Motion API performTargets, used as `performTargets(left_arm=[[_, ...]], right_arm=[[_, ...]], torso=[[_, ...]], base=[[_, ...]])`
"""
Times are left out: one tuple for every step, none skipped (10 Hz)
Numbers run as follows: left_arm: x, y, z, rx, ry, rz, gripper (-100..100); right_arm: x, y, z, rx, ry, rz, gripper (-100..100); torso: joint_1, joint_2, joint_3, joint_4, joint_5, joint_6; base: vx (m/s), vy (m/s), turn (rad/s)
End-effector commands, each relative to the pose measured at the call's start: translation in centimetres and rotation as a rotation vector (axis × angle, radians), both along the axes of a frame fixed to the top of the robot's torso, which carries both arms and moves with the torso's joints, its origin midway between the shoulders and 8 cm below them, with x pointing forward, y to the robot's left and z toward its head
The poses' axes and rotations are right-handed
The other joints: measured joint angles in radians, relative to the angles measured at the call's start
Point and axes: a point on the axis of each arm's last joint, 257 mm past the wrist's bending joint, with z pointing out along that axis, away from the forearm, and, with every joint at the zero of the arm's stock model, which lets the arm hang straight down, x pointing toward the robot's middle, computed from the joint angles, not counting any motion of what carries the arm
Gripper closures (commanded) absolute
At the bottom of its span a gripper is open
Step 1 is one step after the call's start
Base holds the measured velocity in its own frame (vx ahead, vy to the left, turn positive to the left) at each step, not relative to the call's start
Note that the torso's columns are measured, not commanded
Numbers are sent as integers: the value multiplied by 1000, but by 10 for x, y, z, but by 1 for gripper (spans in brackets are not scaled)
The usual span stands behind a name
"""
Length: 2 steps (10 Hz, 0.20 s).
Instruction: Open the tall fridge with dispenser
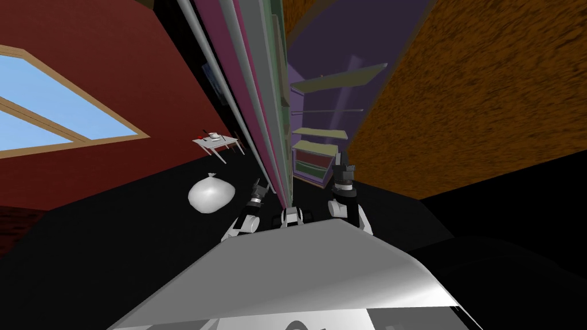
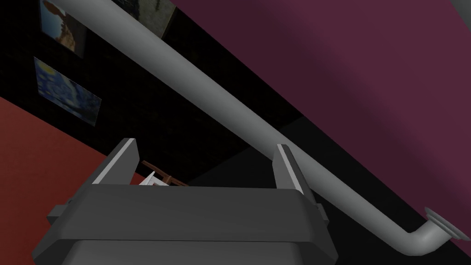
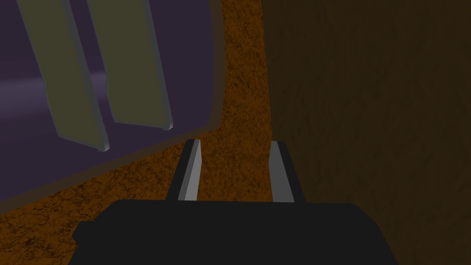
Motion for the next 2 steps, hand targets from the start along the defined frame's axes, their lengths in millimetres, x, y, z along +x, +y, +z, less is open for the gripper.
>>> performTargets(left_arm=[[0, 0, 0, 0, 0, 0, 0], [0, 0, 0, 0, 0, 0, 0]], right_arm=[[0, 0, 0, 0, 0, 0, 0], [0, 0, 0, 0, 0, 0, 0]], torso=[[0, 0, 0, 0, 0, 0], [0, 0, 0, 0, 0, 0]], base=[[0, 0, 0], [0, 0, 0]])
